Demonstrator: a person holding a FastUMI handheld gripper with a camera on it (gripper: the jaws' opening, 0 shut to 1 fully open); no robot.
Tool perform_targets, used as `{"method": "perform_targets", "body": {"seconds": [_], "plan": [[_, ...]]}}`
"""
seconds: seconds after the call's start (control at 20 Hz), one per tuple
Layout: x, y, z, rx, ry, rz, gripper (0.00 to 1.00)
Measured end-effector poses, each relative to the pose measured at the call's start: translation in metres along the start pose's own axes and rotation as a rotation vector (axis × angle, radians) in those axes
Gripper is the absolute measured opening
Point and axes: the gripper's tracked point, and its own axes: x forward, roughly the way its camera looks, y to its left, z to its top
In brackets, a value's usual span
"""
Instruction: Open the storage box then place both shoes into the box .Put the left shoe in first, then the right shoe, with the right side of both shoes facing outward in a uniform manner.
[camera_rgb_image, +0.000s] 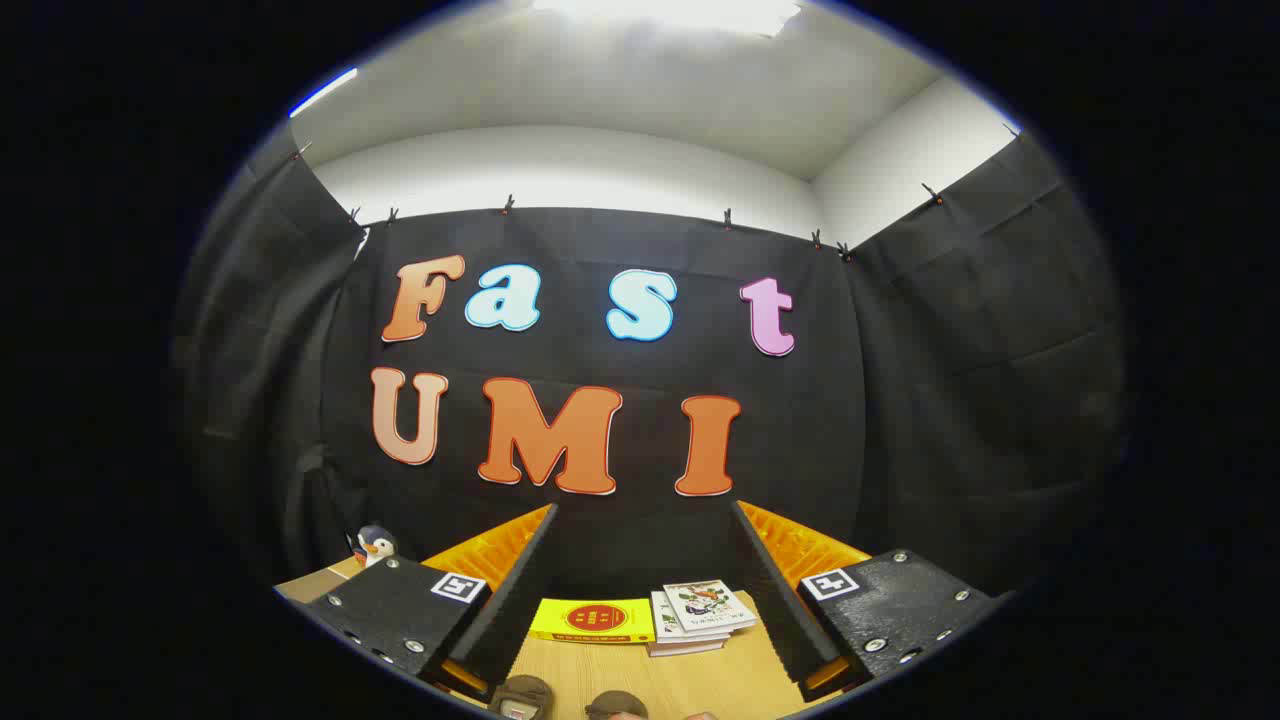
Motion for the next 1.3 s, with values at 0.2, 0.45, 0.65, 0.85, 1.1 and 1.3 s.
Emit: {"method": "perform_targets", "body": {"seconds": [0.2,0.45,0.65,0.85,1.1,1.3], "plan": [[0.001,0.008,-0.002,-0.009,0.005,0.013,0.99],[0.001,0.014,-0.009,-0.003,0.028,0.03,0.99],[0.004,0.016,-0.008,-0.003,0.024,0.029,0.99],[0.006,0.022,-0.012,0.007,0.027,0.048,0.99],[0.008,0.046,-0.033,0.035,0.082,0.128,0.99],[0.011,0.075,-0.063,0.086,0.164,0.207,0.99]]}}
